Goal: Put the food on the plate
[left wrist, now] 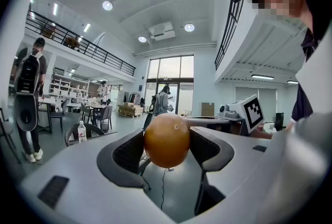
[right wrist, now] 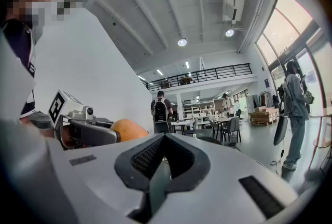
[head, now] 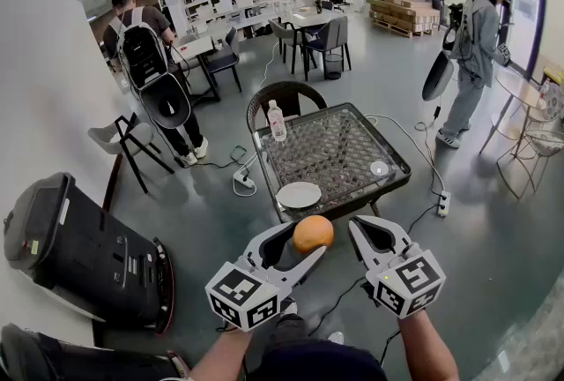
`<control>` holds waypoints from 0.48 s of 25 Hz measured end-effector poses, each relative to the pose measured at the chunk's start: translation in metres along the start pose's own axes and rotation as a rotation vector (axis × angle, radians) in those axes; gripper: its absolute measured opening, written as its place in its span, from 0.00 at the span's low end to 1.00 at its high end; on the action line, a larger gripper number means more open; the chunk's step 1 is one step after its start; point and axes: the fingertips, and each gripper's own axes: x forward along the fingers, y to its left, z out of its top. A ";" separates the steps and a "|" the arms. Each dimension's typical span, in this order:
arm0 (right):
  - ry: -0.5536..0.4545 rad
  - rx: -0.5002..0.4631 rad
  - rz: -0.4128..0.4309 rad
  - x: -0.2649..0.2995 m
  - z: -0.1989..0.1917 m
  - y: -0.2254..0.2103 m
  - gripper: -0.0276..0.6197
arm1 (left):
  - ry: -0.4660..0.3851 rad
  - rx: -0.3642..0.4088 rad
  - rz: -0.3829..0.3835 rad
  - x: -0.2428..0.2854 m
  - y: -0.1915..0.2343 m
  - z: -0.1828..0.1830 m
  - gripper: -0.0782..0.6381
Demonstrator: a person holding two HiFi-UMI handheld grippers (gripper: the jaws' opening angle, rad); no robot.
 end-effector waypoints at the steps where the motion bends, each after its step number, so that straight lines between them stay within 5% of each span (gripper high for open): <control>1: 0.001 0.000 0.001 0.001 0.000 0.001 0.05 | 0.000 -0.001 0.000 0.000 0.001 0.000 0.48; 12: 0.005 0.045 -0.018 0.000 -0.006 -0.007 0.05 | 0.008 -0.002 -0.001 0.001 0.000 -0.003 0.48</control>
